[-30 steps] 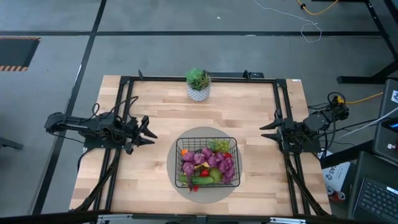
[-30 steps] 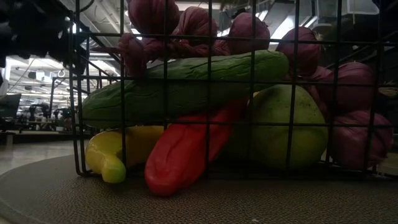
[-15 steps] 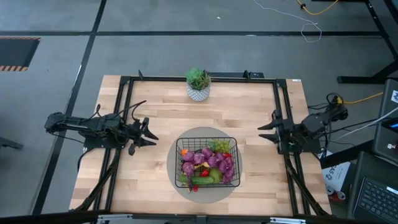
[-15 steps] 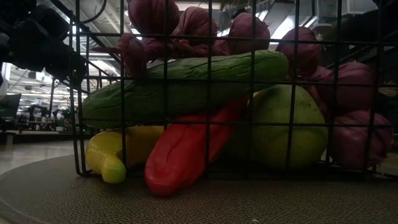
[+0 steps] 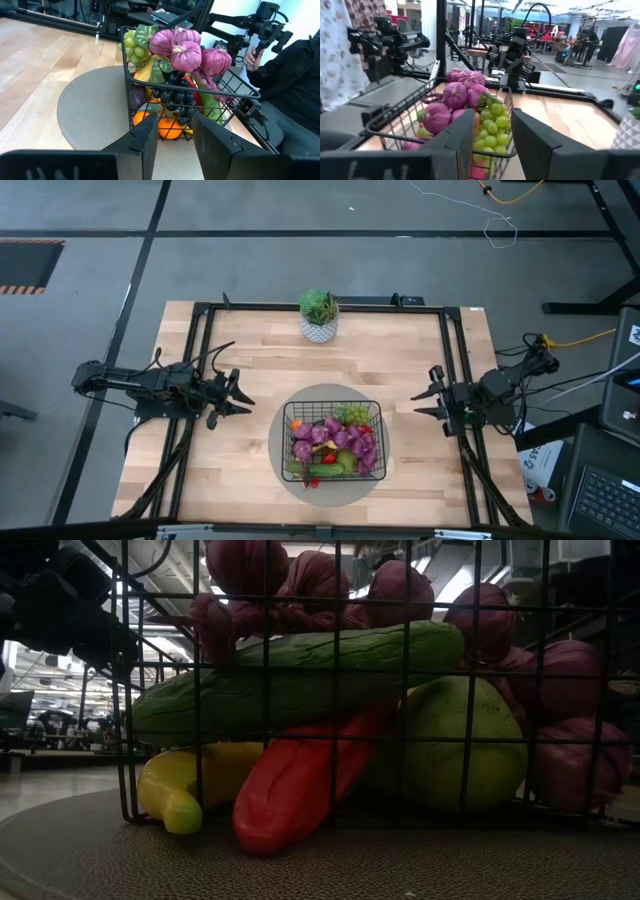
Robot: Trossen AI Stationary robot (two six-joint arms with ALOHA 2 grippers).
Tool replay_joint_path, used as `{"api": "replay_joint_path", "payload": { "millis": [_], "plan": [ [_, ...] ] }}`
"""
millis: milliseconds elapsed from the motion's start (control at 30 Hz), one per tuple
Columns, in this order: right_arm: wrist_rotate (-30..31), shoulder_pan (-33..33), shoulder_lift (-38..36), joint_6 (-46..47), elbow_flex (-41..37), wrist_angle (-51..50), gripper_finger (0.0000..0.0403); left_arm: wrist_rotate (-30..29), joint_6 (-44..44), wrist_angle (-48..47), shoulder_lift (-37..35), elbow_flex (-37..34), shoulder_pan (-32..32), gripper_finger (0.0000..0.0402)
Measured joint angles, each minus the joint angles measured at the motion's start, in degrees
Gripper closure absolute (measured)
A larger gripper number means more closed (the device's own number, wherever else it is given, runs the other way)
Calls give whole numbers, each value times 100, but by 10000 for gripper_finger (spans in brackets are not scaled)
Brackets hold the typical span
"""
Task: Build produce basket
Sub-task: Return to Home Position
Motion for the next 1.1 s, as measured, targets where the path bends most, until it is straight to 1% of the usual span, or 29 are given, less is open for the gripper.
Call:
{"api": "replay_joint_path", "payload": {
  "millis": [100,300,433,533,767,1100],
  "plan": [
    [-6,-112,0,-47,0,8,270,1,-1,0,0,0,1,286],
    [-283,-378,0,-176,-24,71,270,1,-1,2,0,0,0,286],
    [-524,-562,0,-187,-391,518,270,1,-2,2,0,0,1,286],
    [-516,-711,10,-273,-662,795,270,2,-3,3,1,0,2,286],
    [-475,-1026,55,-640,-669,818,270,1,-3,3,2,0,2,286],
    [-472,-1064,63,-652,-669,815,270,-6,-3,4,0,0,2,286]
  ]
}}
